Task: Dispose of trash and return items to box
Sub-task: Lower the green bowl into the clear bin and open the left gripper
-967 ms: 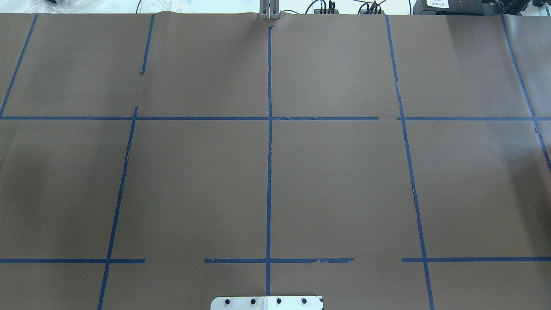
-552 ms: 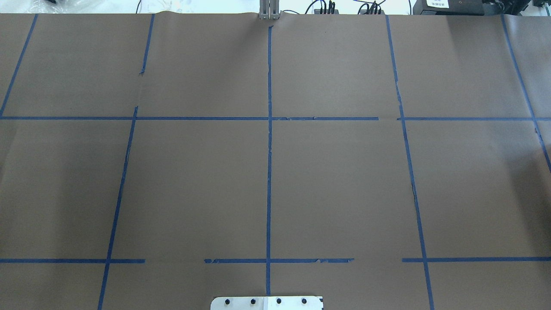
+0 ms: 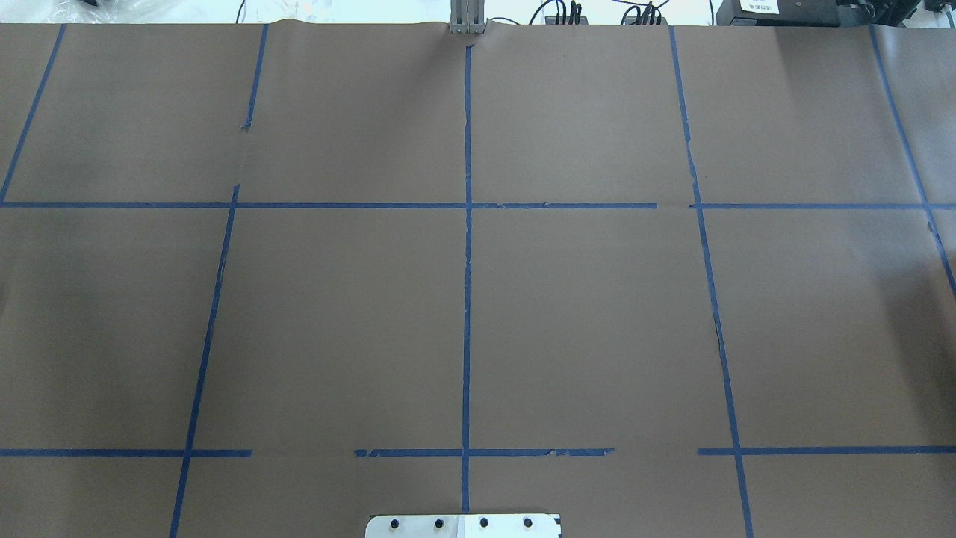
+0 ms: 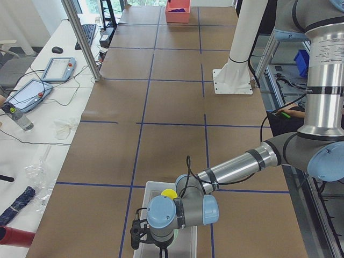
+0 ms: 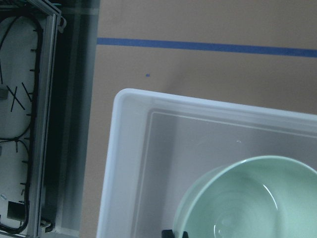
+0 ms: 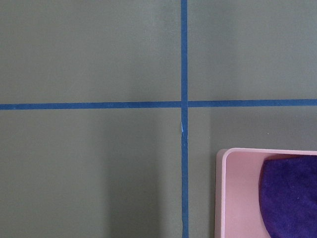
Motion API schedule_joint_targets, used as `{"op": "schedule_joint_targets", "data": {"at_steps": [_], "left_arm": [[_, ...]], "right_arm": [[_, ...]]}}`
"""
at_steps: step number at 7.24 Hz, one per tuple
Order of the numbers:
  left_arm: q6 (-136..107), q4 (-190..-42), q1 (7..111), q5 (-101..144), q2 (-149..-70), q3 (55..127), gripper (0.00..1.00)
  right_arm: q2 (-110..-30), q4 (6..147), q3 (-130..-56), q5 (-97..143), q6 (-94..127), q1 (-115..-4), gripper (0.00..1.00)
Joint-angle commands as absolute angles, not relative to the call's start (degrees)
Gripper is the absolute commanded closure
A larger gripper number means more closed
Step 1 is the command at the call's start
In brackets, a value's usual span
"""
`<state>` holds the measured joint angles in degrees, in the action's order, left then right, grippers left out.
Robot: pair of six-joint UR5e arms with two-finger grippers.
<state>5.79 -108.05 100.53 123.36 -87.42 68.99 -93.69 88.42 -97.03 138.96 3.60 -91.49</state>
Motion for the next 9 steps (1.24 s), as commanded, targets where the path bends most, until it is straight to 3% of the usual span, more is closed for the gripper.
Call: {"op": "schedule_joint_targets", "data": {"at_steps": [1, 4, 7, 9], "left_arm": [[5.2, -109.2, 100.5, 123.0, -87.2, 68.6, 0.01], [1.9, -109.3, 100.5, 123.3, -87.4, 72.6, 0.00], [-16.4, -109.3, 100.5, 123.7, -87.4, 89.8, 0.00], [-16.6, -113.2, 99.6, 128.6, -87.8, 92.5, 0.00]], "right_arm": [[-93.6, 88.3, -97.1, 139.0, 3.6, -91.5, 0.00], [-93.5, 88.3, -97.4, 139.0, 3.6, -91.5, 0.00], [-93.3, 88.3, -97.5, 139.0, 3.7, -91.5, 0.00], [-93.2, 88.3, -97.5, 139.0, 3.7, -91.6, 0.00]]}}
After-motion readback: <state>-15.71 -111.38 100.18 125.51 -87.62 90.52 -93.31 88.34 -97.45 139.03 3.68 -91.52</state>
